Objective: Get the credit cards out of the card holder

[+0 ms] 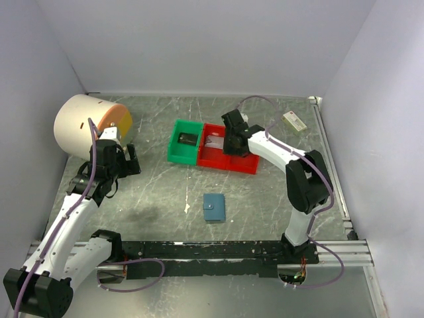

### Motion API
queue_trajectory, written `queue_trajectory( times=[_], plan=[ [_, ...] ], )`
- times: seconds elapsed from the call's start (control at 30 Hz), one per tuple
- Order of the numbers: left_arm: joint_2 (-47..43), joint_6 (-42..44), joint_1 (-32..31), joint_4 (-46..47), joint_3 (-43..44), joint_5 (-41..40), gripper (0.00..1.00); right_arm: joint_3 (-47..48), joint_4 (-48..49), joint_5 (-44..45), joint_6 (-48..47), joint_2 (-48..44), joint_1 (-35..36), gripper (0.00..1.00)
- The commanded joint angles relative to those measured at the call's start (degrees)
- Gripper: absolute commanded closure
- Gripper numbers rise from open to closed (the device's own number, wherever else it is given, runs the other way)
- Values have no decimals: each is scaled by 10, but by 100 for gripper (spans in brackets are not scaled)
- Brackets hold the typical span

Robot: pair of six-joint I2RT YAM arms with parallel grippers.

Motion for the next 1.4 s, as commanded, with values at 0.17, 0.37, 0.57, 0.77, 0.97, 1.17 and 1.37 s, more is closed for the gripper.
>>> queue_trajectory(
  times=[0.17,0.37,0.57,0.77,0.97,1.17,1.37],
  plan=[
    [-3,0,-5,7,13,-2,1,11,12,-15,-33,-15,38,75],
    [-3,2,-6,8,12,0,1,3,17,-31,-51,-23,52,74],
    [-3,0,-6,7,13,-2,1,4,20,-37,-50,-19,68,74],
    [0,2,-6,7,13,-1,1,16,10,-33,-39,-12,77,74],
    [-1,1,-6,7,13,-1,1,18,-13,-8,25,-9,80,73],
    [-1,1,-7,7,13,-1,1,10,-20,16,77,-11,87,73],
    [-4,1,-7,6,14,-1,1,14,-43,76,94,-23,87,74]
  ],
)
